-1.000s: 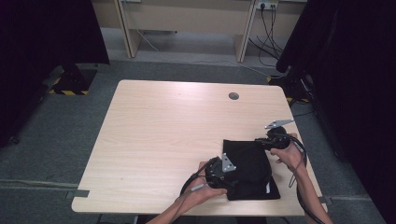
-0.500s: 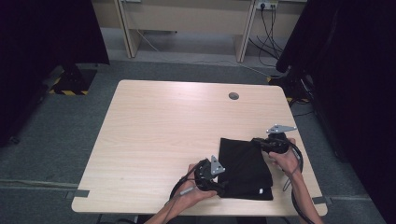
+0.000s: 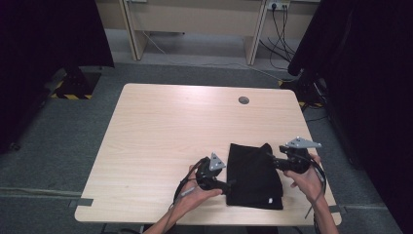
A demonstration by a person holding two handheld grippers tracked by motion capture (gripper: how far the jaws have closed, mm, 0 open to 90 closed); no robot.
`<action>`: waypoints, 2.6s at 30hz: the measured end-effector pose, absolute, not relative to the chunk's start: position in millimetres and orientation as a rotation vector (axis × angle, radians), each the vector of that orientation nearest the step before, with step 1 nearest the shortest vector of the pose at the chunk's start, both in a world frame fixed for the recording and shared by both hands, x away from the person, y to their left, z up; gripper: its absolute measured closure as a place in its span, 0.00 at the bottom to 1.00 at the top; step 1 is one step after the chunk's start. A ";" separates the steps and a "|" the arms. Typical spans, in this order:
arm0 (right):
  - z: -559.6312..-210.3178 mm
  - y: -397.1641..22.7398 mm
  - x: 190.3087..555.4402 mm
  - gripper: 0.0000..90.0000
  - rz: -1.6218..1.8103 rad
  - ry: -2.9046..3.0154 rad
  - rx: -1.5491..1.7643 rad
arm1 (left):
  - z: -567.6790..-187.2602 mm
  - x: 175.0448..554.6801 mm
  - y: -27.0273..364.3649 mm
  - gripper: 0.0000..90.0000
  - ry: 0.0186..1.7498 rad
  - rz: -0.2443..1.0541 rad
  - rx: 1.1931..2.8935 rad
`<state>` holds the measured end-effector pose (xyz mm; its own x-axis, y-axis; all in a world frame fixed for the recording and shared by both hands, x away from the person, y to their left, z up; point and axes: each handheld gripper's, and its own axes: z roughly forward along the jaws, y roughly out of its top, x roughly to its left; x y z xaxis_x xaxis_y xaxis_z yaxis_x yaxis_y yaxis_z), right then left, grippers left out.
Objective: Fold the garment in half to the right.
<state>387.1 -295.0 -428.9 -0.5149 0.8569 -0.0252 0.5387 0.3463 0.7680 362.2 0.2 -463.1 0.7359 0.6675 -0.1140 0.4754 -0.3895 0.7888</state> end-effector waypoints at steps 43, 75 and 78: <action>-450.9 -270.0 326.3 0.36 1.042 2.376 1.143 | -475.3 323.1 9.3 0.11 0.777 0.271 2.139; -472.0 -224.0 376.4 0.18 1.001 2.474 0.968 | -484.8 313.8 102.8 0.02 0.844 0.342 2.196; -472.7 -216.6 381.3 0.18 1.014 2.481 0.945 | -484.8 313.6 107.4 0.02 0.857 0.346 2.193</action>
<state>381.3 -216.6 -472.7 -0.7395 0.6726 -0.0255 0.4622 0.5350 0.7072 313.6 107.4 -484.8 0.7400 0.6724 -0.0177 0.4715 -0.4998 0.7266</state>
